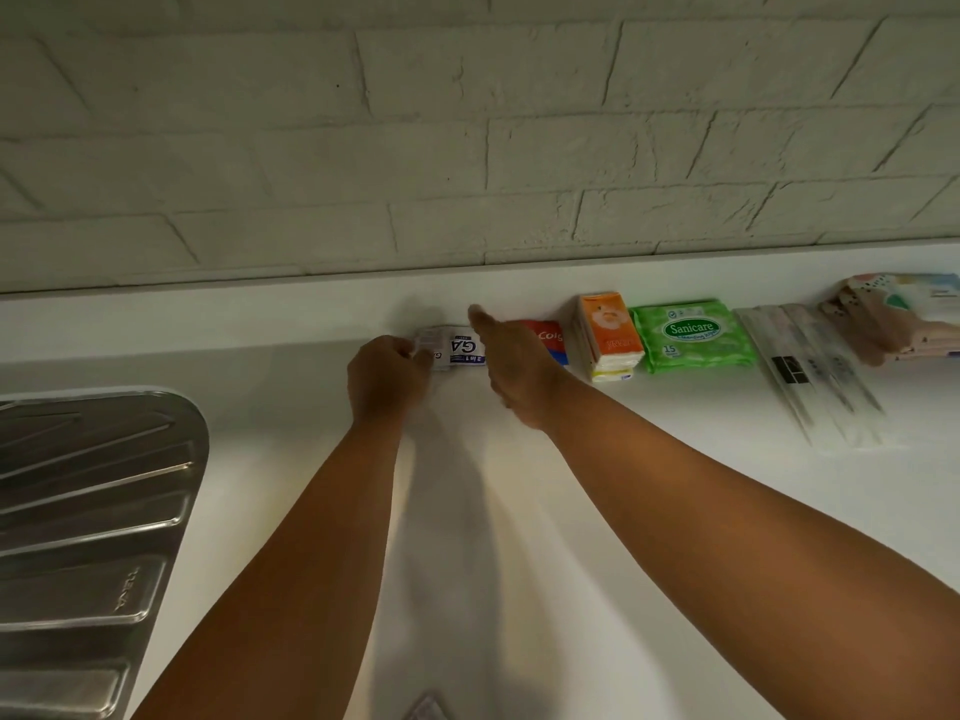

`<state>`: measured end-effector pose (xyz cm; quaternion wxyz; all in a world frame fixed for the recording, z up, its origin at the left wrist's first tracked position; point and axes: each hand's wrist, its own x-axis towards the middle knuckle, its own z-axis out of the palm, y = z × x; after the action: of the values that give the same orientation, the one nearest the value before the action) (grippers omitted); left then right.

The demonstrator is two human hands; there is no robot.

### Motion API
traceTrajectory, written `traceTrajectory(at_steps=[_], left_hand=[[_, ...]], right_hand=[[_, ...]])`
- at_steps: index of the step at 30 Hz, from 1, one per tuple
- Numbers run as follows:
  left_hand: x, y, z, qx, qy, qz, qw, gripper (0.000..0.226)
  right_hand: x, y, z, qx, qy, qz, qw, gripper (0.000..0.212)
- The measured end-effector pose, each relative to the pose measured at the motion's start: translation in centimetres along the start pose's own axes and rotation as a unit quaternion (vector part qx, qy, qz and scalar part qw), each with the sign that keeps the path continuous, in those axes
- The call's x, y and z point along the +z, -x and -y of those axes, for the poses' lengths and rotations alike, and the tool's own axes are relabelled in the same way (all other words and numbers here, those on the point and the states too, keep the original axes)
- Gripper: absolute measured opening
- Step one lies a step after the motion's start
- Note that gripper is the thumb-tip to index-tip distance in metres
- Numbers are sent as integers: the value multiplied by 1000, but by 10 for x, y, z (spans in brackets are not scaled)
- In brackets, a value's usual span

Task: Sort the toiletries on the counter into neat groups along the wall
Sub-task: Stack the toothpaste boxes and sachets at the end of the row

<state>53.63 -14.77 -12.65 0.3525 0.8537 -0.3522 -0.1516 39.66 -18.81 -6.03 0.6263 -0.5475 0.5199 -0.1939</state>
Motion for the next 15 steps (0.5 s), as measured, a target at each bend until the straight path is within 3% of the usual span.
traceTrajectory(at_steps=[2, 5, 9, 15], left_hand=[[-12, 17, -6, 61, 9, -3, 998, 28], [-37, 43, -16, 125, 46, 4, 991, 20], [-74, 75, -17, 174, 25, 31, 984, 15], [-121, 137, 14, 223, 26, 160, 961, 12]], right_hand=[[2, 17, 5, -37, 66, -18, 997, 40], [7, 41, 2, -142, 259, -27, 955, 41], [15, 68, -16, -171, 246, -38, 953, 33], [29, 135, -54, -160, 286, -36, 944, 17]])
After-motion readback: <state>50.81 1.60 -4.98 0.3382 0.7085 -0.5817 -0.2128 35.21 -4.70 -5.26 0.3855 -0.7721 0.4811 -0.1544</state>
